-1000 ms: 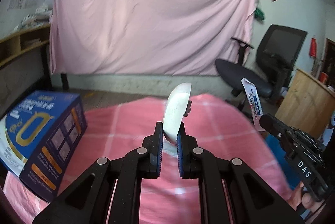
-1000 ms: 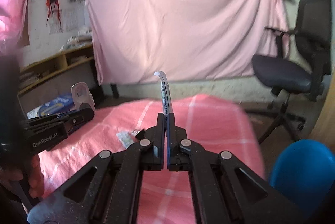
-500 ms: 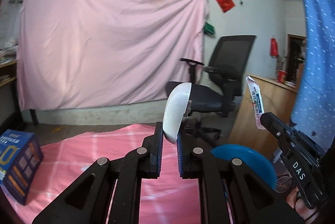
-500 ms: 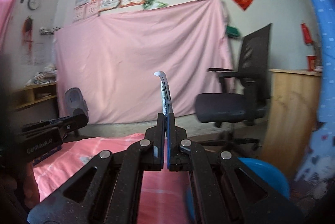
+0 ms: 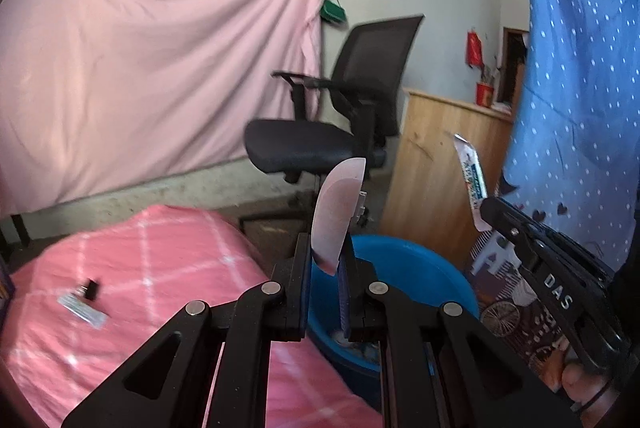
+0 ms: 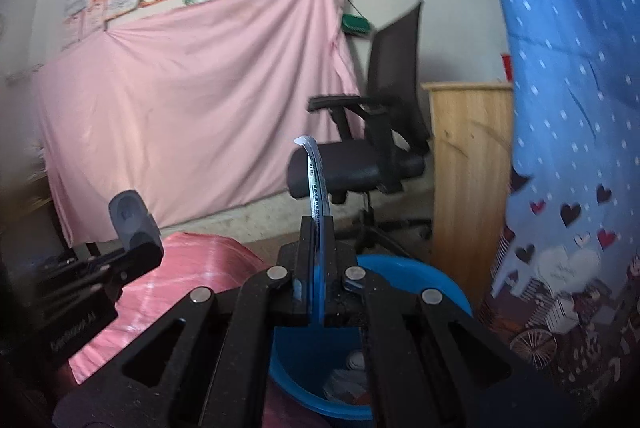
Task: Collect trash
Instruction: 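Carry the white lid and paper strip over the blue basin and open both tools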
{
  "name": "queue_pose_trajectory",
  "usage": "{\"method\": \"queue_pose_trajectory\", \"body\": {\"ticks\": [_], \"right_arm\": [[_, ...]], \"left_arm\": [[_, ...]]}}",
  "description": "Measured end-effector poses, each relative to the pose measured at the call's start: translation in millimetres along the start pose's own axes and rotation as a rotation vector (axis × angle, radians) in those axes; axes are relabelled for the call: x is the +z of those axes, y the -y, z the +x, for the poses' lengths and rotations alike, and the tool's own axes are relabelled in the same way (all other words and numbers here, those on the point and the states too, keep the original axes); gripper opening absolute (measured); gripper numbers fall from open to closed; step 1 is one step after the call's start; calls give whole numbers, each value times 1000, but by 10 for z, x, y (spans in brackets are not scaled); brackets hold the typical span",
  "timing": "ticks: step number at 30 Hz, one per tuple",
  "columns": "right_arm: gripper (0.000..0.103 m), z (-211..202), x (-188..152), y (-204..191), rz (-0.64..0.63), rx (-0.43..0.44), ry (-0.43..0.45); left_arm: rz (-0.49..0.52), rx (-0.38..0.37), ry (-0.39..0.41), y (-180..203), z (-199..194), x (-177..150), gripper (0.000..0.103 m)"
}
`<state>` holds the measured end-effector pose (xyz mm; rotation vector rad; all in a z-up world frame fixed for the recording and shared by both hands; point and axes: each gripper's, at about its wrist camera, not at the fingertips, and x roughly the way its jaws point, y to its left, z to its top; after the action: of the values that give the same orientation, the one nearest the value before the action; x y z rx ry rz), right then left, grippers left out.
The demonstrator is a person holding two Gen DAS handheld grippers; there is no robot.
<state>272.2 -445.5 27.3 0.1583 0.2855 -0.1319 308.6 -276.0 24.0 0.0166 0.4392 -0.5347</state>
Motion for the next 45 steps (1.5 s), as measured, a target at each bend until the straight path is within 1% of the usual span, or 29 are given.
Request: {"method": "queue_pose_trajectory", "body": {"ticks": [3,8,10,18,27,31,37,41,45], "right_arm": [[14,95,-56,122,11,-16,-57],[14,312,-171,245,18,-33,-178],[14,356,-219,279,22,-33,-203],[15,504,-322,402,40,-37,-271],[16,625,-409,511,58,-64,-325],[16,642,-418,536,62,-70,-333],[17,638,-416,539,66,-71,-329],[18,623,-395,545,66,-72,-319],[22,592,-364,525,65,-73,-300]], "left_arm": [[3,-26,-58,104,162,-71,9],[-29,-60,-140,169,409,-205,9],[-42,-71,-167,183,482,-237,9],[-72,-105,-279,189,767,-309,10],[-111,-107,-373,118,953,-399,12],[-129,-98,-386,76,984,-398,14],[-131,-80,-368,42,931,-370,15],[-138,-48,-324,13,847,-347,15],[-152,-22,-282,-58,740,-304,15]]}}
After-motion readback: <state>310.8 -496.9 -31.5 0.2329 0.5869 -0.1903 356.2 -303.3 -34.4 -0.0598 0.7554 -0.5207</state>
